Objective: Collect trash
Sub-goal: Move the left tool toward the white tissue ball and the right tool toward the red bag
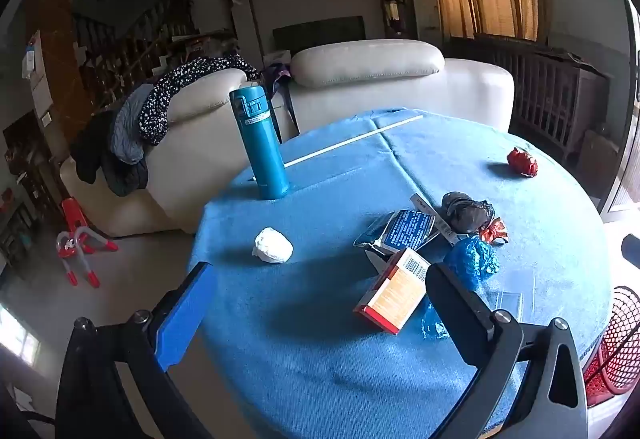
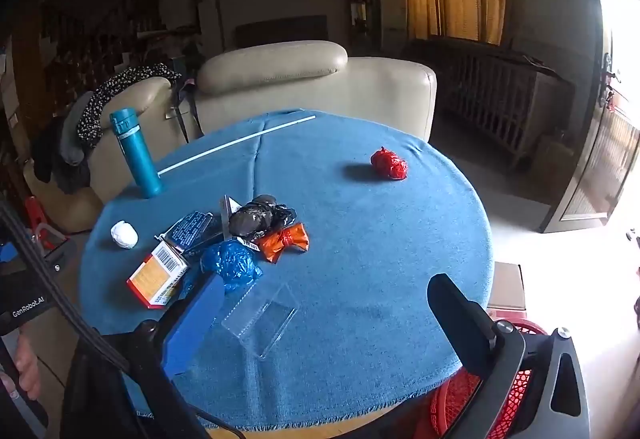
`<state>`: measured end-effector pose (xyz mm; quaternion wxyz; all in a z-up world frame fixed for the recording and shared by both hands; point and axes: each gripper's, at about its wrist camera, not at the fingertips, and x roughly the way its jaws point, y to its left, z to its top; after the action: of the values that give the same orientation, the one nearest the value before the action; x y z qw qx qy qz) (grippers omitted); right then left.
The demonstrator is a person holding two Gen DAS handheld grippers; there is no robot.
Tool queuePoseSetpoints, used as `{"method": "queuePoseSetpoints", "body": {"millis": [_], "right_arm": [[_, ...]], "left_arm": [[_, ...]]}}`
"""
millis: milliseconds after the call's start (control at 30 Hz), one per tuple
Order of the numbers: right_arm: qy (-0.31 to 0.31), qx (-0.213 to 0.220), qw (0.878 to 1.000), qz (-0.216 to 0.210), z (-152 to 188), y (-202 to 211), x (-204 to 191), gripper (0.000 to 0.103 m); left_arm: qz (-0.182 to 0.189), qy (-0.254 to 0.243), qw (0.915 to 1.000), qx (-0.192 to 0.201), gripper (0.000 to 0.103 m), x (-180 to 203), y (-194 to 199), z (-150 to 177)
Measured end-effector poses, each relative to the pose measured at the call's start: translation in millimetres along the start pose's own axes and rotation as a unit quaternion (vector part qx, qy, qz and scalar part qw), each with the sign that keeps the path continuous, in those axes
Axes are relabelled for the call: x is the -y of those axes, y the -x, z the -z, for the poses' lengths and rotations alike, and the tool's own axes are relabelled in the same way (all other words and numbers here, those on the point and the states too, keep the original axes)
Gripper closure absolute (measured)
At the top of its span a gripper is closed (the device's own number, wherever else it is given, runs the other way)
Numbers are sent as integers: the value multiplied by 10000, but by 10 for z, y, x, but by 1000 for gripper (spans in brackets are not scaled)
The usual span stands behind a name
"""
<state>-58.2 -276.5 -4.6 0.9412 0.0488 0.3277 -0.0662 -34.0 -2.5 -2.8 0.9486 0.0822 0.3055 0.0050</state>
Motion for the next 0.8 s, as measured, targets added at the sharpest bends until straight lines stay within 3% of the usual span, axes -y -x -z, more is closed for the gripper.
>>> {"method": "queuePoseSetpoints", "body": {"millis": [800], "right_arm": [[-130, 3, 9999, 102, 24, -33, 69, 0]], "left_arm": [[83, -98, 9999, -109, 0, 78, -28, 12]]}}
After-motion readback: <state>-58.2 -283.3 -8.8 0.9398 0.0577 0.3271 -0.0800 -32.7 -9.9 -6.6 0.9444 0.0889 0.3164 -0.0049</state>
